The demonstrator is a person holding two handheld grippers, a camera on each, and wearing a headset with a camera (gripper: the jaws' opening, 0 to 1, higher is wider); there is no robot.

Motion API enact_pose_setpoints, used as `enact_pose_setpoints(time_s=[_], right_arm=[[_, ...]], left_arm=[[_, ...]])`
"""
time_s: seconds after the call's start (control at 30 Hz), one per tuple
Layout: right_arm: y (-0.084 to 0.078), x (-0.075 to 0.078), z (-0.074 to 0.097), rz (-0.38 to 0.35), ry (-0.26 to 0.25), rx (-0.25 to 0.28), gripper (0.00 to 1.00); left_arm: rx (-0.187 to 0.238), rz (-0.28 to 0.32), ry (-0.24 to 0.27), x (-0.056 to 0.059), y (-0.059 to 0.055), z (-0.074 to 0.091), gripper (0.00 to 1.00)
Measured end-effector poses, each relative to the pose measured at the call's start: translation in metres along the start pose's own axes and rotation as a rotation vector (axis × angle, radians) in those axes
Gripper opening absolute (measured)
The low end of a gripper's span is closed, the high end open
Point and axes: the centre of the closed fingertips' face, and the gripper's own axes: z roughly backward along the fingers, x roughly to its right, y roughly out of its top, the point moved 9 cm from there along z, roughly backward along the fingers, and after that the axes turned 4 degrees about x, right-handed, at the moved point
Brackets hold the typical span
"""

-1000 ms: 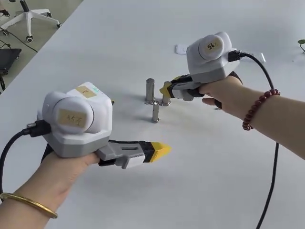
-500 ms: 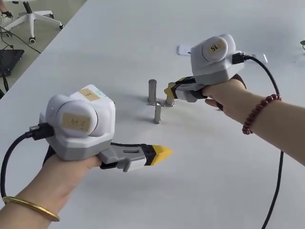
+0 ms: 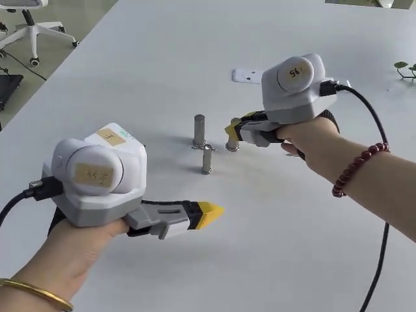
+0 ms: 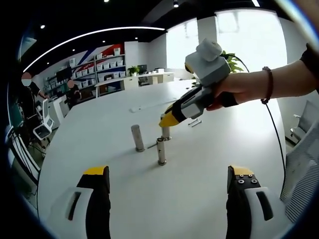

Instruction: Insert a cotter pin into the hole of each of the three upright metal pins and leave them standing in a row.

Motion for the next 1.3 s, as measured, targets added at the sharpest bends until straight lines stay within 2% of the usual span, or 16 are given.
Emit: enact_pose_setpoints(time_s=[0.17,0.63,0.83,0.97,1.3], right_arm=[[-0.004,-0.007,0.01,-0.013,-0.014,0.0,0.08],[-0.026,-0.042,0.045,-0.031,-0.036,-0.033,0.08],[-0.031,-0.041,0.045,-0.062,-0.043,-0.033,0.08],[-0.038,-0.051,0.052,-0.072,-0.046,-0.035,0.08],[-0.05,-0.061,0.057,-0.077,-0.059,-0.035,0.08]], left_arm=[[0.013,0.0,-0.005,-0.001,-0.001,-0.001,0.98],[0.022,-0.001,-0.027,-0.002,-0.002,0.002,0.99],[0.034,0.003,-0.038,-0.002,0.0,0.003,0.99],[0.037,0.006,-0.045,0.0,0.001,0.003,0.99],[0.046,0.016,-0.063,0.003,0.003,0.003,0.99]])
